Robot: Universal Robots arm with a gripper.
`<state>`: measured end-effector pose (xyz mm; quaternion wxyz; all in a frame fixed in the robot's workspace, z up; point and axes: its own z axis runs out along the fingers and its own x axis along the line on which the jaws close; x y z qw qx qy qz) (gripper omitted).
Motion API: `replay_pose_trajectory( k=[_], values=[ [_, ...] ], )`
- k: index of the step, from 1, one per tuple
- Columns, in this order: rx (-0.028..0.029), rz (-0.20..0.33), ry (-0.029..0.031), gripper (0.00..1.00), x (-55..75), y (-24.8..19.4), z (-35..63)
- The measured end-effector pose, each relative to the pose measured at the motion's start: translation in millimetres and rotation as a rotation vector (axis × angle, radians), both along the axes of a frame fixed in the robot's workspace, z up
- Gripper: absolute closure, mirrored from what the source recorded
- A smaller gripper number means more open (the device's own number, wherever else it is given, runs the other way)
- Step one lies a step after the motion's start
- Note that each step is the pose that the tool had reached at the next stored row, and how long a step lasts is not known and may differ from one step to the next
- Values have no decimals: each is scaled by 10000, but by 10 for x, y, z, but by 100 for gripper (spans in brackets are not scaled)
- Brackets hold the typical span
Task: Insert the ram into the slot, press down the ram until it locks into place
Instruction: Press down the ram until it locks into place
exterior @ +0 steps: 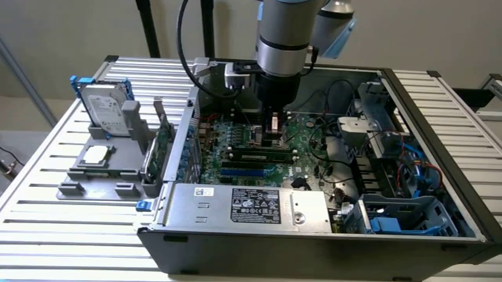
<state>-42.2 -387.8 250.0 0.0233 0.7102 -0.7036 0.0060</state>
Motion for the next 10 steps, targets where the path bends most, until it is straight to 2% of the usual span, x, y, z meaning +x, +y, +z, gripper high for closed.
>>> replay_pose_trajectory(
  k=[10],
  values=[
    [73, 0, 0, 89, 0, 0, 0]
  ],
)
